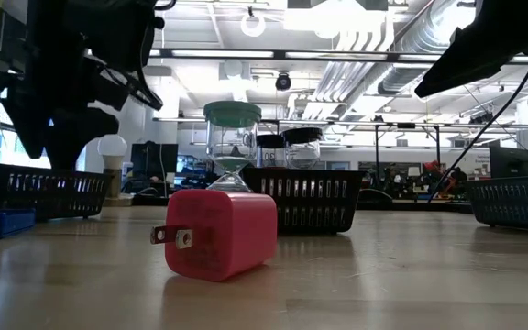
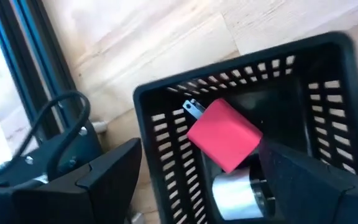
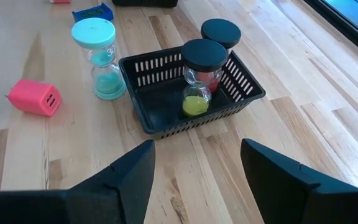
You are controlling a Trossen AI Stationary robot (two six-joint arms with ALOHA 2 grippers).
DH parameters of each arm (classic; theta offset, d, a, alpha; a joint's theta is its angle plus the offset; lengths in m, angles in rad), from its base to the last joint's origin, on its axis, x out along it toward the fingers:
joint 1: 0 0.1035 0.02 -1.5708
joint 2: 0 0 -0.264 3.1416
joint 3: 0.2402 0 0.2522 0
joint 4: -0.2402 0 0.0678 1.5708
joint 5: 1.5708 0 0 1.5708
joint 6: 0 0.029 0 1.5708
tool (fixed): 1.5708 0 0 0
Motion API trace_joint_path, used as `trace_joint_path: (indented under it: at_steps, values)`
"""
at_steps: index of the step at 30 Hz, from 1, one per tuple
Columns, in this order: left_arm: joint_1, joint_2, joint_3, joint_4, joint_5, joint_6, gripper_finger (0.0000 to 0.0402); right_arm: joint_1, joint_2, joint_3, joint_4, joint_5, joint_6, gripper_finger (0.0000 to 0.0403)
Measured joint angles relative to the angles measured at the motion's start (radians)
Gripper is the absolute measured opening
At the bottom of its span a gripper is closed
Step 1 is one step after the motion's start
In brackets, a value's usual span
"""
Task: Pick & Place Office items
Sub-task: Put the purple hourglass into the middle black bin
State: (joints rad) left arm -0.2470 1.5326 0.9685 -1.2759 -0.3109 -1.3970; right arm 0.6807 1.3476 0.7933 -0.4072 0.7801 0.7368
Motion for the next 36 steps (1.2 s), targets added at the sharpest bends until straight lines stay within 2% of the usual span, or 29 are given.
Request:
trace_joint_path:
  at_steps: [6,14,23,31,36]
  values:
    - [0.0,-0.007,0.053,-0.027,-0.061,0.064,0.0315,0.0,0.0,0.0,0.005,0.006,0.0,0.0227]
    - [-0.018,-0.011,0.091,-0.037,-0.06,0.083,0.0315,0.0,0.0,0.0,0.026,0.006,0.0,0.0227]
    - [-0.147,-0.067,0.166,-0.056,-0.097,0.032,0.0315,0.0,0.0,0.0,0.031,0.003,0.018,0.0227]
    - [-0.391,-0.118,0.169,0.037,-0.254,-0.097,0.0315,-0.001,0.0,0.0,0.087,0.005,-0.001,0.0227]
    - [-0.541,-0.076,0.168,0.142,-0.476,-0.156,0.0315,-0.003,0.0,0.0,0.123,0.006,-0.07,0.0227]
